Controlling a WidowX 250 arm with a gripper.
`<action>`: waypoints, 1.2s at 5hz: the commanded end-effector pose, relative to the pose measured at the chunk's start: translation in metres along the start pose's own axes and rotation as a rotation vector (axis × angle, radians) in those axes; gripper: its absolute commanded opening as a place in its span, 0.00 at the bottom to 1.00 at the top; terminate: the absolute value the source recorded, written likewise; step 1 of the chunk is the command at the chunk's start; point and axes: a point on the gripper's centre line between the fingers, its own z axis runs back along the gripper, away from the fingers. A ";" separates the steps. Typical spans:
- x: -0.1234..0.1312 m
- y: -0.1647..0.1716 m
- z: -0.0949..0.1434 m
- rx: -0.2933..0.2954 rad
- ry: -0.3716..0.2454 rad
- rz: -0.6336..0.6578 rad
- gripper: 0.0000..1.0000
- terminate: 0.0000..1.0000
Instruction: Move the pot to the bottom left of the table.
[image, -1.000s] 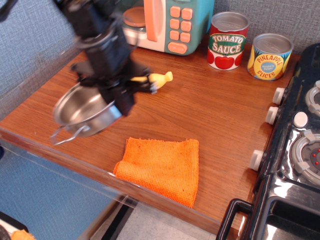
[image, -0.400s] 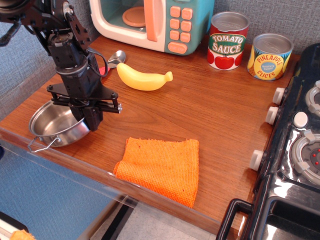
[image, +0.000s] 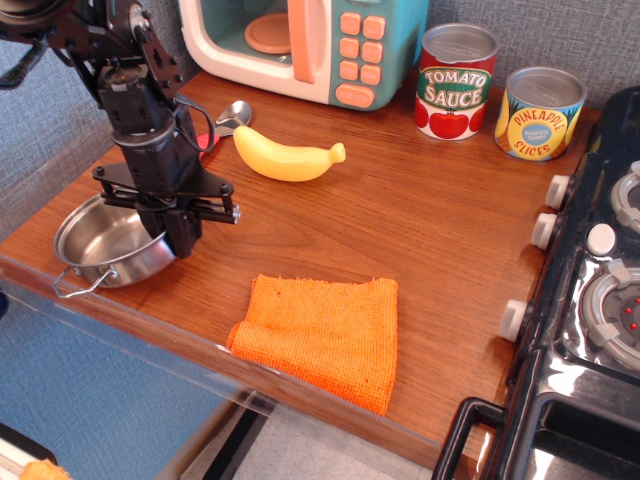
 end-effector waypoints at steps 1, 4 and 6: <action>-0.005 0.008 0.013 -0.007 -0.059 0.064 1.00 0.00; -0.011 -0.008 0.042 -0.013 -0.066 -0.088 1.00 0.00; -0.020 -0.021 0.057 -0.027 -0.072 -0.201 1.00 0.00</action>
